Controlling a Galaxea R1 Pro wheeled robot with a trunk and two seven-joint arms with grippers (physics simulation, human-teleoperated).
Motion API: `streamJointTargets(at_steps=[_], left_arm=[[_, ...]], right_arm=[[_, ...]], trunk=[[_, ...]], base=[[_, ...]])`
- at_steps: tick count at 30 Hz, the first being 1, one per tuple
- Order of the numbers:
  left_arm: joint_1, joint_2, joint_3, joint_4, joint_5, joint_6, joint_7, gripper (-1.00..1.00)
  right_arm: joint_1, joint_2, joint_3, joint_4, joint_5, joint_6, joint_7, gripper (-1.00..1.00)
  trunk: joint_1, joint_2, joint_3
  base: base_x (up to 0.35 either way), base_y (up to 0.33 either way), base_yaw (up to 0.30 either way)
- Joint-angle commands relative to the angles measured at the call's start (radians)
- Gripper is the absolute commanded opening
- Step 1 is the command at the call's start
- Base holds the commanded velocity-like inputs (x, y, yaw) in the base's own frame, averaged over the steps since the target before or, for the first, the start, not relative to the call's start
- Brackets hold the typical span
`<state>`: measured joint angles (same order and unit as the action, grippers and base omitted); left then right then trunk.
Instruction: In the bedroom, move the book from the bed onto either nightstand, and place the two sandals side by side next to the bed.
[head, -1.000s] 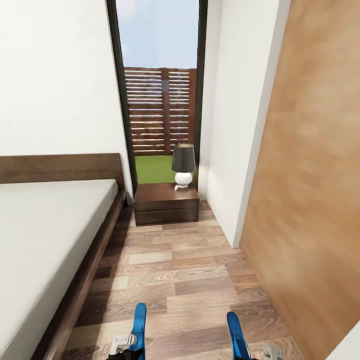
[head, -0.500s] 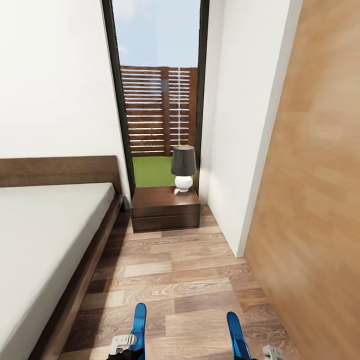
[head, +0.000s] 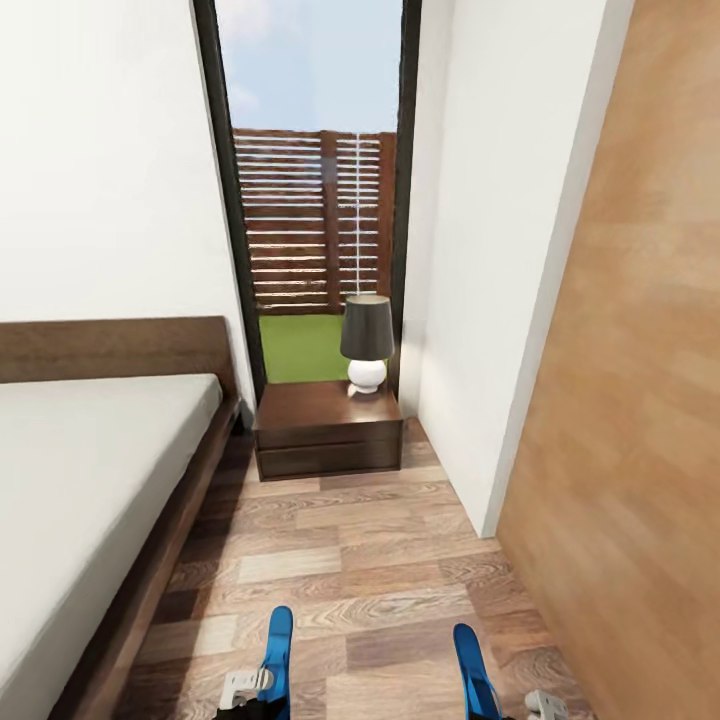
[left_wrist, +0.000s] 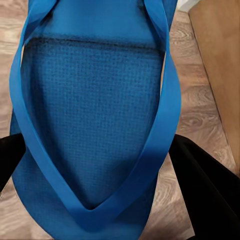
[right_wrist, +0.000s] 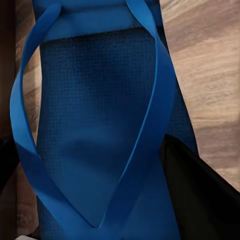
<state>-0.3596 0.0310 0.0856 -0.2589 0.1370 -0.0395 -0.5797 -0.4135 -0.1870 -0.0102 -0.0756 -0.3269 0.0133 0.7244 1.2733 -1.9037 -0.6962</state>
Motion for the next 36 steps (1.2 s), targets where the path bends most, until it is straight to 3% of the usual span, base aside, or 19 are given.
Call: streamJointTargets(at_steps=[1, 36], left_arm=[[-0.001, 0.000, 0.006, 0.001, 0.001, -0.001, -0.006, -1.00], [-0.001, 0.000, 0.007, 0.001, 0.000, 0.000, -0.005, -1.00]], right_arm=[[-0.001, 0.000, -0.002, 0.000, -0.004, 0.002, 0.003, -1.00], [-0.001, 0.001, -0.002, 0.000, -0.004, 0.002, 0.003, -1.00]], trunk=[[0.000, 0.000, -0.001], [0.000, 0.000, -0.001]], base=[[0.311, -0.082, 0.000], [0.293, -0.123, 0.000]])
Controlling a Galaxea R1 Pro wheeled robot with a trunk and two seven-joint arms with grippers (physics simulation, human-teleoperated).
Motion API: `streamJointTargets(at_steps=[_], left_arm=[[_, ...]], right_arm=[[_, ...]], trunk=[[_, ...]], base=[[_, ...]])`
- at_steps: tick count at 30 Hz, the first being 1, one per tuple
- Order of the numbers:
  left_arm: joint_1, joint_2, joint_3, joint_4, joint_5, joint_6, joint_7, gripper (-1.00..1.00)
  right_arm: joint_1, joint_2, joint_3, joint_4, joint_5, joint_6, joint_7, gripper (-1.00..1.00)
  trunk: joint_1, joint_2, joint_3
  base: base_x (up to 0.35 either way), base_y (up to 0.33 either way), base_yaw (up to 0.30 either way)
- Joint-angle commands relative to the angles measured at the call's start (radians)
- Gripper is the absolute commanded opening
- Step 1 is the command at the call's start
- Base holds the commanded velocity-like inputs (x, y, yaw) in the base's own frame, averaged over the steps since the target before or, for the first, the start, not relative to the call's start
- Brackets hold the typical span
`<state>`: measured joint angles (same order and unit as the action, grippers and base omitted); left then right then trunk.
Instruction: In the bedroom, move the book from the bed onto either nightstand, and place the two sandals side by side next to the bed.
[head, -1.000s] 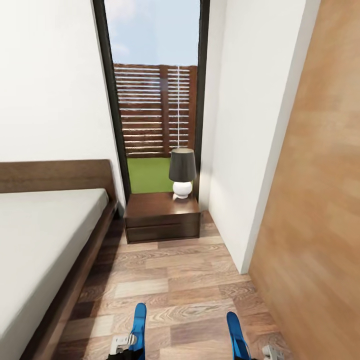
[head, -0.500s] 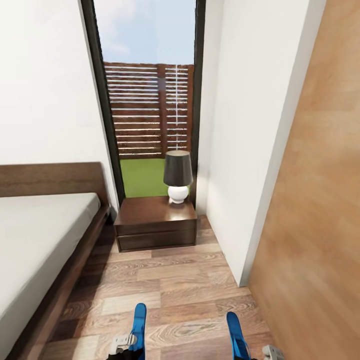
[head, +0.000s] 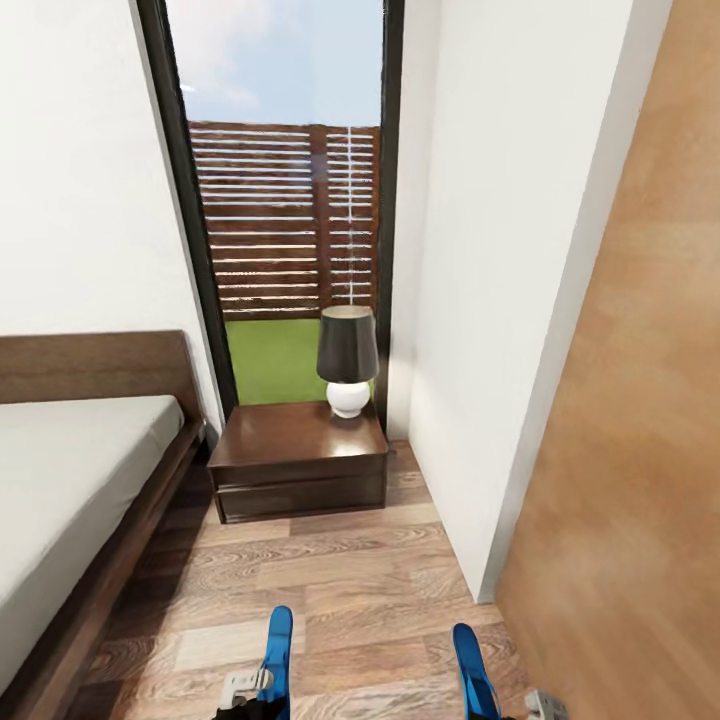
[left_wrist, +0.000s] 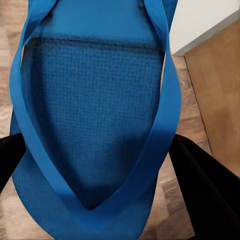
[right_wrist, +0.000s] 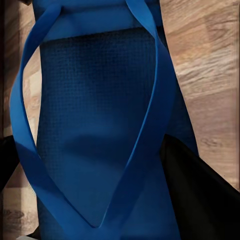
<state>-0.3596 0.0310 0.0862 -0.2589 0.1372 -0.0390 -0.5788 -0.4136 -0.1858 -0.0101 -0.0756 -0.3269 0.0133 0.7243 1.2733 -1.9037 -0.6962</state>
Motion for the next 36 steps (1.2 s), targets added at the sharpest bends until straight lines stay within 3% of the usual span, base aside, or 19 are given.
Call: streamJointTargets(at_steps=[1, 19, 36], left_arm=[[-0.001, 0.000, 0.007, 0.001, 0.001, -0.001, -0.006, -1.00], [-0.001, 0.000, 0.006, 0.001, 0.000, -0.001, -0.006, -1.00], [-0.001, 0.000, 0.006, 0.001, 0.000, -0.001, -0.006, -1.00]], right_arm=[[-0.001, 0.000, -0.002, 0.000, -0.004, 0.002, 0.003, -1.00], [-0.001, 0.000, -0.002, 0.000, -0.004, 0.002, 0.003, -1.00], [-0.001, 0.000, -0.002, 0.000, -0.004, 0.002, 0.003, -1.00]], trunk=[[0.000, 0.000, -0.001], [0.000, 0.000, -0.001], [0.000, 0.000, -0.001]], base=[[0.307, -0.088, 0.000], [0.308, -0.037, 0.004], [0.305, -0.014, 0.138]])
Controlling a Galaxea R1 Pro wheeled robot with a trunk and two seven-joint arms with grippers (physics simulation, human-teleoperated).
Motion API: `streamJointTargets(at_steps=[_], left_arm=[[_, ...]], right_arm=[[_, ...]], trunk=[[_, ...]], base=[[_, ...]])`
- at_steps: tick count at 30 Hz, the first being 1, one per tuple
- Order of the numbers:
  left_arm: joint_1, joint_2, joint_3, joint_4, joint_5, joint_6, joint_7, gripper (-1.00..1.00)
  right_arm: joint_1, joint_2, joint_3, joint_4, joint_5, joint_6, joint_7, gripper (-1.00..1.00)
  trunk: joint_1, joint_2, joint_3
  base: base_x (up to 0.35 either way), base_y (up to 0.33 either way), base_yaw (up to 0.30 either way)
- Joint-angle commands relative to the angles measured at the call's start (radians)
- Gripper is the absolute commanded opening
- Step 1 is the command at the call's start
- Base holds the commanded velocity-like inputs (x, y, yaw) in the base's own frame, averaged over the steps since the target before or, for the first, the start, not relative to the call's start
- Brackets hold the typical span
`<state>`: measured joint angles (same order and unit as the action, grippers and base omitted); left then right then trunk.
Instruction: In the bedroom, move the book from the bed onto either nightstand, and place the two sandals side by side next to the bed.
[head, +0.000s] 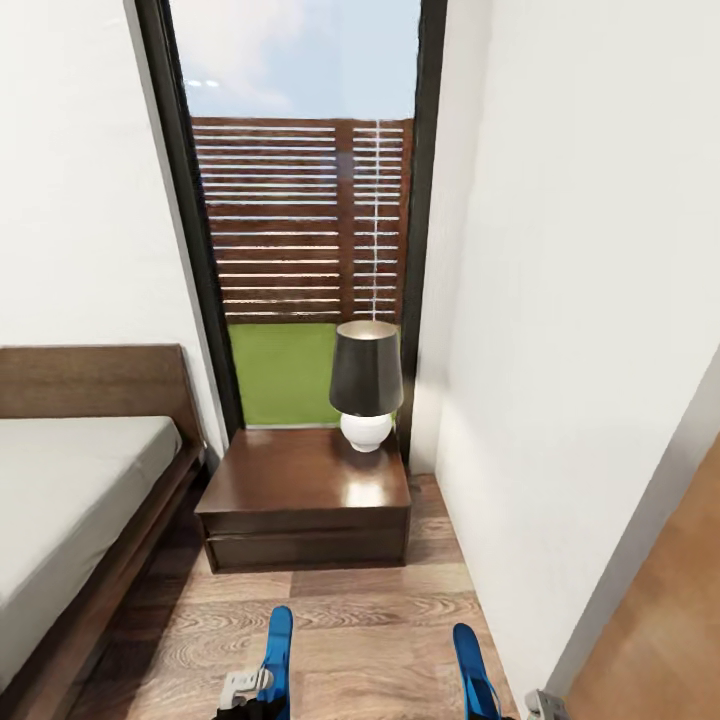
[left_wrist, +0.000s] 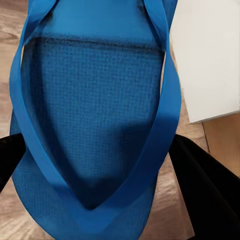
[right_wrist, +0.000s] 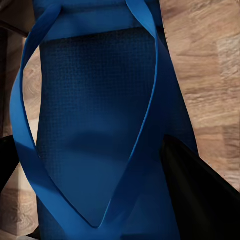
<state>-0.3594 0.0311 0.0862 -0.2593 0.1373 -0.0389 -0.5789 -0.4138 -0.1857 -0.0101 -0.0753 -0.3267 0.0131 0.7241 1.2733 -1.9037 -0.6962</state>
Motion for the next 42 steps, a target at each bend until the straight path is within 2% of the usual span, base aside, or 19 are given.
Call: streamJointTargets(at_steps=[1, 25, 42], left_arm=[[-0.001, 0.000, 0.006, 0.002, 0.000, -0.001, -0.006, -1.00], [-0.001, 0.000, 0.007, 0.002, 0.000, -0.001, -0.006, -1.00], [-0.001, 0.001, 0.009, 0.002, 0.001, -0.003, -0.006, -1.00]], right_arm=[[0.000, -0.001, -0.002, 0.000, -0.005, 0.002, 0.003, -1.00], [0.000, 0.000, -0.002, 0.000, -0.005, 0.002, 0.003, -1.00], [0.000, 0.000, -0.002, 0.000, -0.005, 0.002, 0.003, -1.00]], trunk=[[0.000, 0.000, -0.001], [0.000, 0.000, -0.001], [0.000, 0.000, -0.001]], base=[[0.290, -0.099, 0.249], [0.267, -0.156, 0.171], [0.015, -0.013, 0.279]])
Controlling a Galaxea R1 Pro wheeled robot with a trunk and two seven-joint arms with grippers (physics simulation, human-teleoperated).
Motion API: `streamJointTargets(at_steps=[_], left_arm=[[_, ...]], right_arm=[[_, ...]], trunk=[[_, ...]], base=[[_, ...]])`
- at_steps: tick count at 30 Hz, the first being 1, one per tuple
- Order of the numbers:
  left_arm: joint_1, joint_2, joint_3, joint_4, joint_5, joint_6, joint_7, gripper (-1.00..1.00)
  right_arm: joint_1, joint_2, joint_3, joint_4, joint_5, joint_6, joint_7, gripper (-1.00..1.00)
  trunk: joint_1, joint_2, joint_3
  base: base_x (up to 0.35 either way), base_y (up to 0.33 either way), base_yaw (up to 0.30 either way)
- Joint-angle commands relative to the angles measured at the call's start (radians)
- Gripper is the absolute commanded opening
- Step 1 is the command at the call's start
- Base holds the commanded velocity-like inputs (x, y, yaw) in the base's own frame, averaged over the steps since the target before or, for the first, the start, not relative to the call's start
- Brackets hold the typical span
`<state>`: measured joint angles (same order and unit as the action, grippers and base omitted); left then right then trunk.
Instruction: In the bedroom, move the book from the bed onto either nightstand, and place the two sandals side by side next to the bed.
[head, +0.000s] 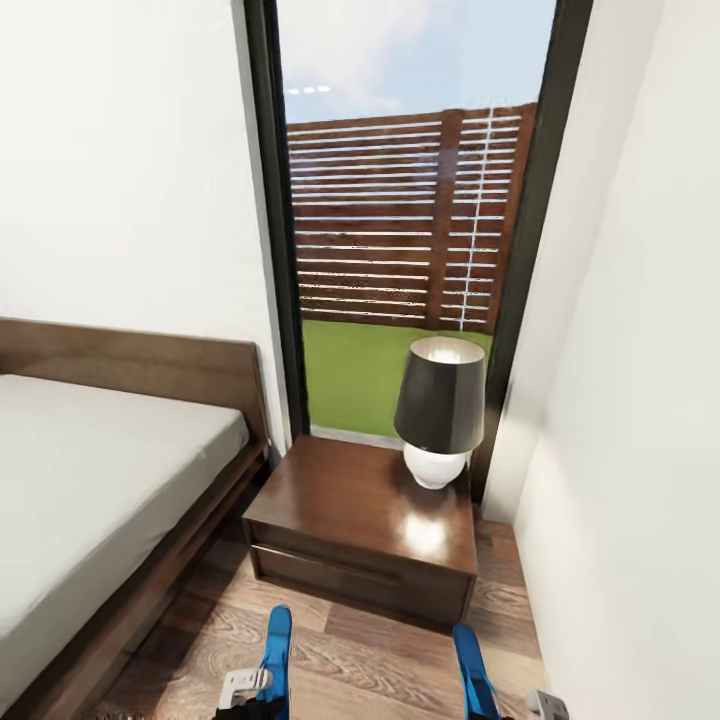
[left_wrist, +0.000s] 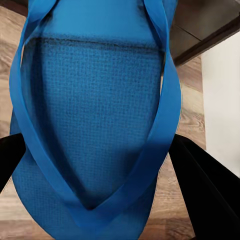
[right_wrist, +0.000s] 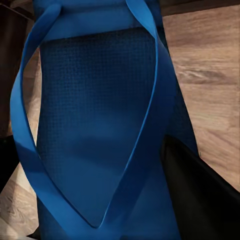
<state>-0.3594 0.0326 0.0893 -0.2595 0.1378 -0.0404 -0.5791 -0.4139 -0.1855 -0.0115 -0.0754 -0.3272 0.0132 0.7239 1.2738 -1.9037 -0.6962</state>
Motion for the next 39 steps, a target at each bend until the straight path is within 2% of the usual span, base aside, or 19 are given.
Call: streamJointTargets(at_steps=[1, 39], left_arm=[[-0.001, 0.000, 0.006, 0.002, 0.000, -0.001, -0.005, -1.00], [-0.001, 0.000, 0.005, 0.002, 0.000, 0.000, -0.005, -1.00]], right_arm=[[0.000, -0.001, -0.001, 0.000, -0.004, 0.002, 0.003, -1.00], [0.000, 0.000, 0.001, 0.002, -0.004, 0.002, 0.002, -1.00]], trunk=[[0.000, 0.000, -0.001], [0.000, 0.000, -0.001]], base=[[0.000, 0.000, 0.280], [0.000, 0.000, 0.280]])
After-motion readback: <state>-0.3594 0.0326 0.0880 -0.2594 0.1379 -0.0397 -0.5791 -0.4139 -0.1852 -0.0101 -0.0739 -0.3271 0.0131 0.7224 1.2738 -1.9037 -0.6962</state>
